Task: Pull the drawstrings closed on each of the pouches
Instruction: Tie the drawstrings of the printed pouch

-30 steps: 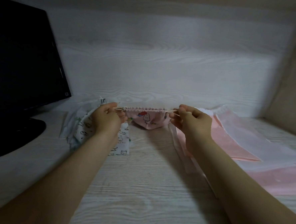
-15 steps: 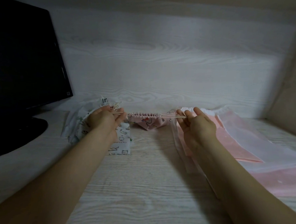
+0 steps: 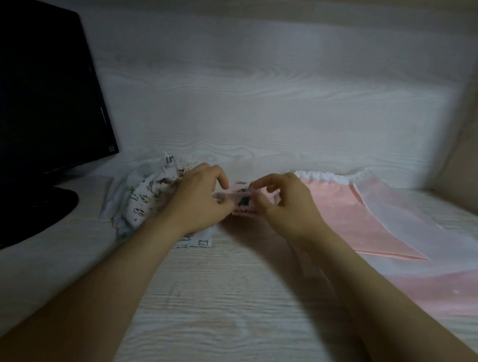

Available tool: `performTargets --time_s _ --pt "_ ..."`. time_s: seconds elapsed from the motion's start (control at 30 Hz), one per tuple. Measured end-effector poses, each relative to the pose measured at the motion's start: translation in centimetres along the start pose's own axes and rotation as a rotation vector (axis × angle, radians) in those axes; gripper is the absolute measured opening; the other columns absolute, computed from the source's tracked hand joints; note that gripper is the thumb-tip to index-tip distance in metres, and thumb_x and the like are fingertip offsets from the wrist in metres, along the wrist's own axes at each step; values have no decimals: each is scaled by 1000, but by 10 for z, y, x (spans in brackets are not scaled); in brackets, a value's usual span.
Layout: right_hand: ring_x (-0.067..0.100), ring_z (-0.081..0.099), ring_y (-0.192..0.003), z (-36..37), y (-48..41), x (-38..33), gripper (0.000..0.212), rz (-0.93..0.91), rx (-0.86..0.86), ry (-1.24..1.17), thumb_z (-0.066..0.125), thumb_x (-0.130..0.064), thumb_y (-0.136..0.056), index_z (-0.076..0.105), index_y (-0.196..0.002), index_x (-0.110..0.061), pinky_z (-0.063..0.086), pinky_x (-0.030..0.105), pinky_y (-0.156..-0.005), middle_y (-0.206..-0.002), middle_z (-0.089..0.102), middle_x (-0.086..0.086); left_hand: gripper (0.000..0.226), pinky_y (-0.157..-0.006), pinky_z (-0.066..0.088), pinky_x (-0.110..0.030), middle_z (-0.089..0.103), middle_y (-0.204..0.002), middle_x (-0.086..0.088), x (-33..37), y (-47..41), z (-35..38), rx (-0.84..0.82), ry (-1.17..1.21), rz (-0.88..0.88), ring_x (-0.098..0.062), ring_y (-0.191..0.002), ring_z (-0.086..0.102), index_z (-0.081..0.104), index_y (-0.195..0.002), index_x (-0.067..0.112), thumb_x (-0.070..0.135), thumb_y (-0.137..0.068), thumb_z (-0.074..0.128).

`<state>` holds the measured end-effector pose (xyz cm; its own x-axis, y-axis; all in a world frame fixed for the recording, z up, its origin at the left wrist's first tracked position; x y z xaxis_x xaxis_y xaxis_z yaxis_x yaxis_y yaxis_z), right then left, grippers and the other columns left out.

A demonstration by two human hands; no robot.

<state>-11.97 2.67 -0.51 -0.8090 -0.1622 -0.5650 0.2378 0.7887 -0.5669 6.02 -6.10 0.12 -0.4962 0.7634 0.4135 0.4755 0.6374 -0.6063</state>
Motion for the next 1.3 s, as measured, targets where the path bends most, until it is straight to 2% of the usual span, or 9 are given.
performTargets --time_s 0.1,0.23,0.43,0.63,0.87,0.97,1.03,1.13,1.3 --pt "15 62 -88 11 0 8 36 -83 -90 248 62 -59 -81 80 -99 -34 43 30 -89 -90 72 -10 25 -66 38 -29 50 -90 8 1 2 2 -75 4 53 -9 -81 49 63 -91 27 20 -75 80" --pt "24 65 -83 18 -2 13 16 -91 -97 347 69 -41 -87 80 -87 -30 36 36 -93 -84 76 -6 23 -67 39 -30 48 -88 12 1 2 4 -73 -12 92 -6 -79 49 65 -88 26 18 -73 81" --pt "24 68 -77 13 -2 7 14 -56 -9 171 66 -24 -88 73 -76 -21 54 44 -80 -78 73 -4 23 -67 35 -24 50 -81 8 -6 -1 7 18 -24 21 -5 -76 49 65 -79 22 33 -81 85" --pt "28 59 -81 23 -1 3 21 -81 -26 254 53 -35 -86 68 -78 -22 46 44 -83 -83 68 -1 20 -74 48 -38 55 -87 0 -3 -1 13 -18 -171 -40 -24 -90 55 61 -82 18 31 -83 77" --pt "32 56 -82 25 -2 7 26 -52 35 275 45 -41 -84 64 -79 -24 45 46 -81 -85 65 1 16 -68 56 -51 59 -73 -4 4 -2 16 -44 -220 -65 -27 -73 60 61 -74 9 20 -85 64" --pt "34 53 -88 24 0 10 17 -60 55 326 55 -38 -86 64 -92 -25 42 44 -79 -93 63 3 23 -64 55 -50 60 -63 -16 2 -1 21 -87 -144 -76 -32 -63 60 61 -68 -1 12 -85 64" --pt "33 50 -91 21 0 10 15 -82 51 326 67 -25 -86 63 -100 -27 34 40 -75 -97 59 2 25 -61 54 -35 67 -70 -24 0 0 22 -113 -56 -124 -34 -68 64 65 -72 -6 12 -89 66" --pt "26 40 -91 14 0 4 26 -113 64 331 71 -10 -82 73 -88 -35 24 34 -74 -99 50 -3 16 -65 47 -17 74 -86 -9 -2 1 20 -185 94 -224 -24 -83 70 74 -86 7 19 -95 69" --pt "29 41 -99 15 2 3 22 -80 19 371 65 -37 -90 78 -105 -47 24 35 -78 -107 54 -3 9 -67 45 -25 72 -81 -2 5 -1 19 -209 372 -354 -11 -74 60 77 -87 14 20 -94 75"
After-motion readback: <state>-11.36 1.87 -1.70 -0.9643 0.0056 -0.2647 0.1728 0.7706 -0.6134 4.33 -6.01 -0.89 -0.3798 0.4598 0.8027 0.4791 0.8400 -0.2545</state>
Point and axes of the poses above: each hand's wrist, its own y-axis away from the middle knuckle, its own z-axis out of the palm, x = y × z, the point moved 3 cm from there along -y, towards the middle knuckle
